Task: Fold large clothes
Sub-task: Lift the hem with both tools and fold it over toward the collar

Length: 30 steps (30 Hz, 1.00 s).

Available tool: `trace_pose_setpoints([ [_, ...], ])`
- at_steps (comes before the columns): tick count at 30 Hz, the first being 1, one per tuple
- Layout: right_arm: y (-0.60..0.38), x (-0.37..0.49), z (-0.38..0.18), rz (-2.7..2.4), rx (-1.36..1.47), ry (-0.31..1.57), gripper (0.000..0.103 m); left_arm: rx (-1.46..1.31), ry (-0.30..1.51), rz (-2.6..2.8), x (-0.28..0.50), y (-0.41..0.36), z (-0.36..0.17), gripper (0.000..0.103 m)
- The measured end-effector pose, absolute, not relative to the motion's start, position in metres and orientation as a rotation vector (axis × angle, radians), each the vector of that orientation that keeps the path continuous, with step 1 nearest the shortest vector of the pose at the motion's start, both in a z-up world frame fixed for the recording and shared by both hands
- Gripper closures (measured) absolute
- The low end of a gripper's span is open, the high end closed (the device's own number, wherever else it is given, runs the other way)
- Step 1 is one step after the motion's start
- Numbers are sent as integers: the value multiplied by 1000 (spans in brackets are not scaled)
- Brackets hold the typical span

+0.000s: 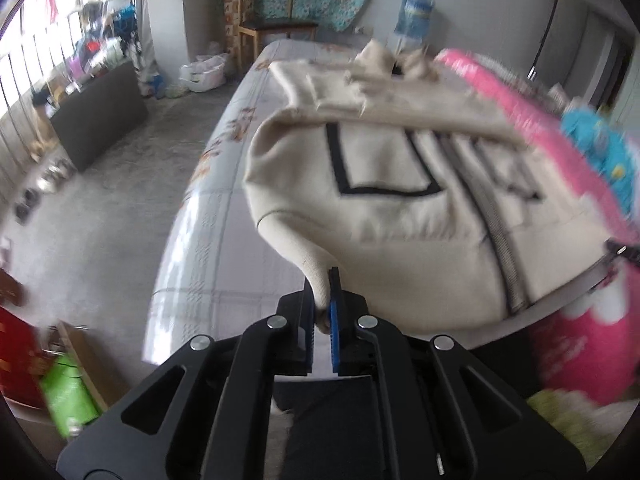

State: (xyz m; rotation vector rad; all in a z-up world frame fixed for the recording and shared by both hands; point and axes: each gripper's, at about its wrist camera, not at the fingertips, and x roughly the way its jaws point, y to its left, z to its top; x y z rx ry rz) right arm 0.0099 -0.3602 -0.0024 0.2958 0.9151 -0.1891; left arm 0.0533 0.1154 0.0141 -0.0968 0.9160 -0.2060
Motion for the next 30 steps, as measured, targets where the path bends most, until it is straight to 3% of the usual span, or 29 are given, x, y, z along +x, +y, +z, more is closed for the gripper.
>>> trace_pose_setpoints([
  [13, -367, 99, 31, -147, 277, 765, 97, -426, 906, -246, 156, 153, 22, 97],
  [19, -374, 163, 10, -150, 298, 776, 97, -472, 951, -226, 209, 149, 0, 97],
  [24, -391, 198, -26, -161, 370, 853, 96, -524, 933, -233, 229, 149, -16, 90],
  [27, -403, 191, -30, -167, 425, 846, 76, -553, 884, -207, 220, 159, -12, 76],
  [29, -411, 174, -23, -170, 439, 804, 53, -566, 842, -221, 214, 167, -6, 72],
  [30, -414, 169, -22, -173, 438, 800, 53, -573, 831, -225, 209, 173, -4, 71],
])
